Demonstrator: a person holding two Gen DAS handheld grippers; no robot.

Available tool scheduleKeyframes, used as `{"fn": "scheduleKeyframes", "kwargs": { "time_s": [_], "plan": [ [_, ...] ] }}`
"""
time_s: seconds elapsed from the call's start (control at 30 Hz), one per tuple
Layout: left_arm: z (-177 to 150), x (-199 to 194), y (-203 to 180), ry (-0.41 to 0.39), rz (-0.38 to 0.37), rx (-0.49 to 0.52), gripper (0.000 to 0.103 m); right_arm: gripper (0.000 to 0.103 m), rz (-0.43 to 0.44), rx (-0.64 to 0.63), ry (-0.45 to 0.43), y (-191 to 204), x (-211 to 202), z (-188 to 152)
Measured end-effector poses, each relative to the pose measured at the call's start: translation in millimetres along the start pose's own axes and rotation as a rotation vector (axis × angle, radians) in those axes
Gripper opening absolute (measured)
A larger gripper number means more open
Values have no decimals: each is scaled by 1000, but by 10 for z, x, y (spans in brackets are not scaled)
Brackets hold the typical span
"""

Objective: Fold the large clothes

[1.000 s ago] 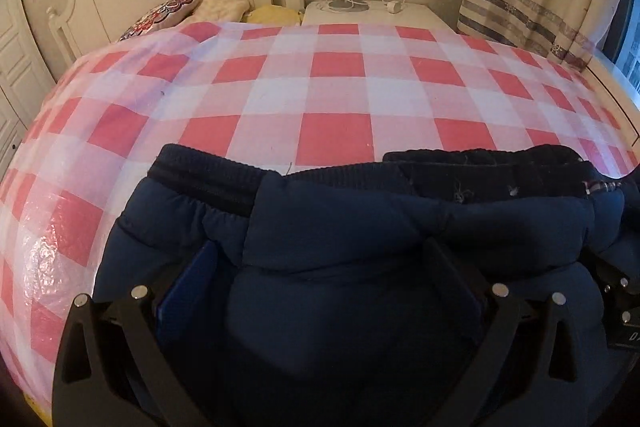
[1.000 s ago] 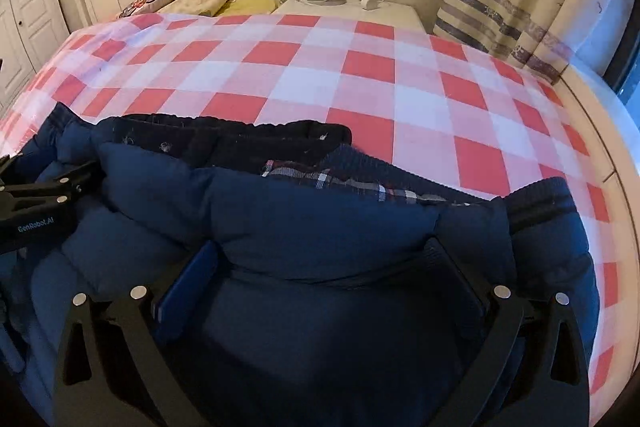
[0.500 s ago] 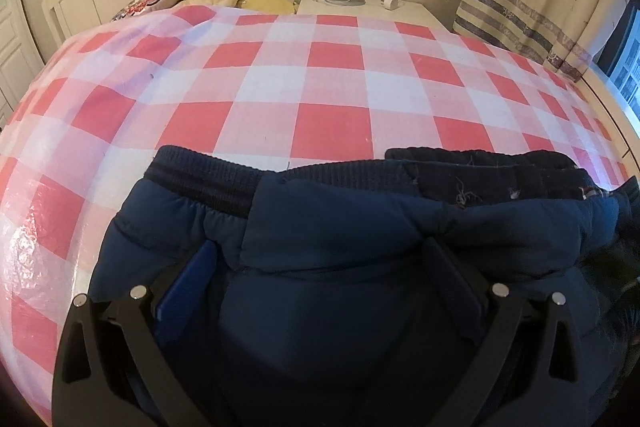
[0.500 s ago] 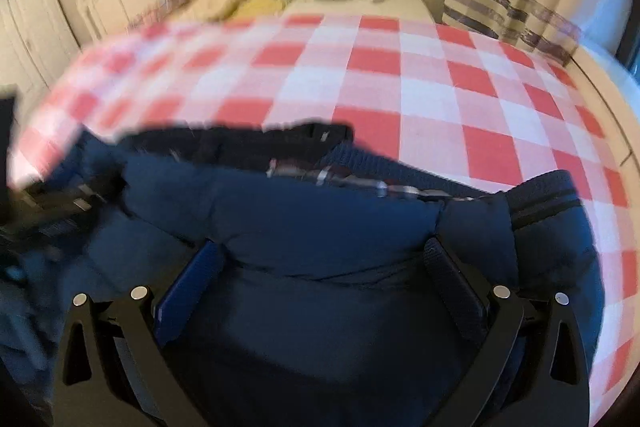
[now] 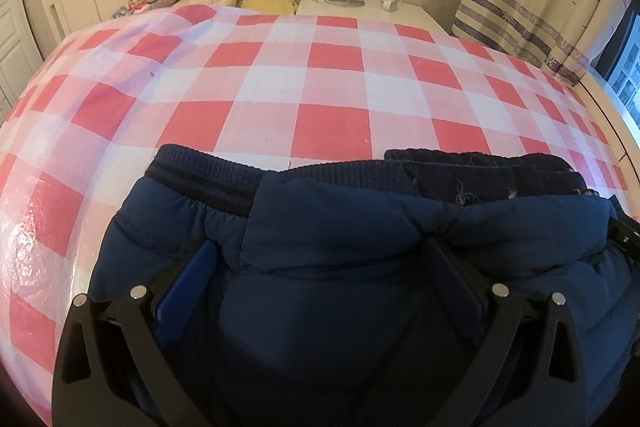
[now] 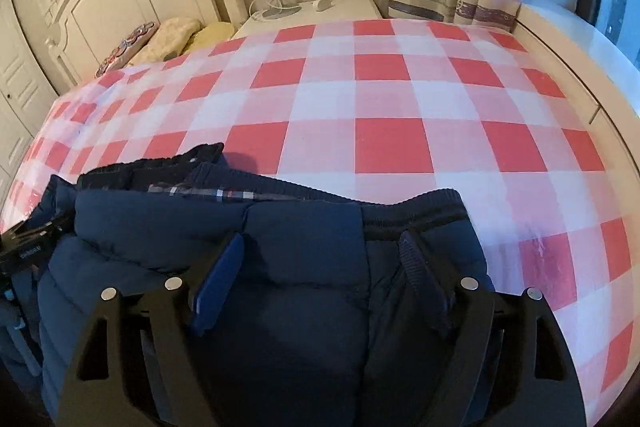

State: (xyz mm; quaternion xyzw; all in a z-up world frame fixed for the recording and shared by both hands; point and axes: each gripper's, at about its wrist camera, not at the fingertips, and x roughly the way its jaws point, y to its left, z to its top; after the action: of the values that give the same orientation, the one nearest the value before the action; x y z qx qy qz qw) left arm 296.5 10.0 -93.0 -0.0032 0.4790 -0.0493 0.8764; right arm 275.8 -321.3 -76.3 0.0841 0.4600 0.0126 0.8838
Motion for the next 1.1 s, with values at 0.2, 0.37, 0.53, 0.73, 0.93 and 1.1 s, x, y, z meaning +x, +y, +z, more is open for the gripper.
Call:
{"fn": "scheduleKeyframes", "kwargs": {
  "time_s": [0.2, 0.37, 0.53, 0.73, 0.93, 1.1],
  "plan": [
    [198, -402, 356, -114, -31, -83, 93, 78, 53, 34, -21, -88, -13, -55],
    [115, 17, 602, -7, -30, -119, 92, 79, 59, 40, -27, -91, -21, -65],
    [138, -81, 599, -56, 45, -137, 89, 79, 56, 38, -30, -95, -21, -62],
    [192, -759, 83, -218, 35, -30, 94, 81, 56, 32, -29, -69, -23, -63],
    [30, -133, -754, -91, 137, 234, 101, 81, 78, 49, -40, -88, -44, -73],
    [38, 12, -493, -51, 13, 111, 101, 82, 78, 50, -36, -83, -47, -67]
  ]
}}
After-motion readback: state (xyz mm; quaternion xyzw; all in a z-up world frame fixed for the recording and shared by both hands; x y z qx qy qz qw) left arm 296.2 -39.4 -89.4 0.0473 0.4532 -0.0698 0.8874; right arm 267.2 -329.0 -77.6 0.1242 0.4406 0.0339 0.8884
